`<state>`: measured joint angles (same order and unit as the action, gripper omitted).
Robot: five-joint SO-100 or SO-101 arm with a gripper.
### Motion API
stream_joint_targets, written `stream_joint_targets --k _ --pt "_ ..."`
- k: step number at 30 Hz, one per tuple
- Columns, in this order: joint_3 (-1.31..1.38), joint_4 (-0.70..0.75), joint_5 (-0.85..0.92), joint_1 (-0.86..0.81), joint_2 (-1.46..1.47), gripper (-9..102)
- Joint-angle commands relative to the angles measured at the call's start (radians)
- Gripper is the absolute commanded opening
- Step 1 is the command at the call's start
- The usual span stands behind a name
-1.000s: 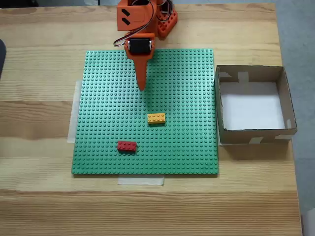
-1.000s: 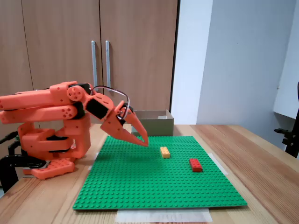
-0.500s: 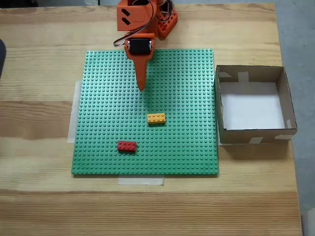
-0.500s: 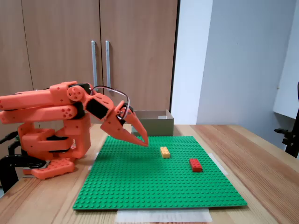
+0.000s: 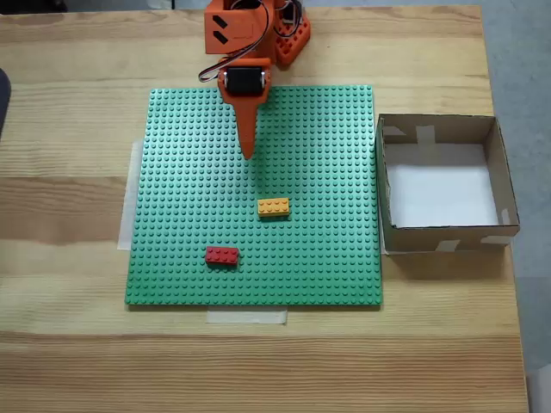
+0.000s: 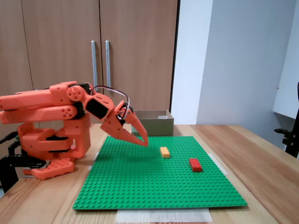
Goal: Pick the red lego block and put it in the box.
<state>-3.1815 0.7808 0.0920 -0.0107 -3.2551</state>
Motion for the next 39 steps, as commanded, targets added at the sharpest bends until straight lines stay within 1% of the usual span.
stream_joint_targets --k 1,26,39 --pt "-0.005 0.003 0.005 0.005 -0.008 -1" --pt "-0.005 0.003 0.005 0.005 -0.008 -1" --pt "-0.005 0.005 -0.041 -0.035 -0.008 0"
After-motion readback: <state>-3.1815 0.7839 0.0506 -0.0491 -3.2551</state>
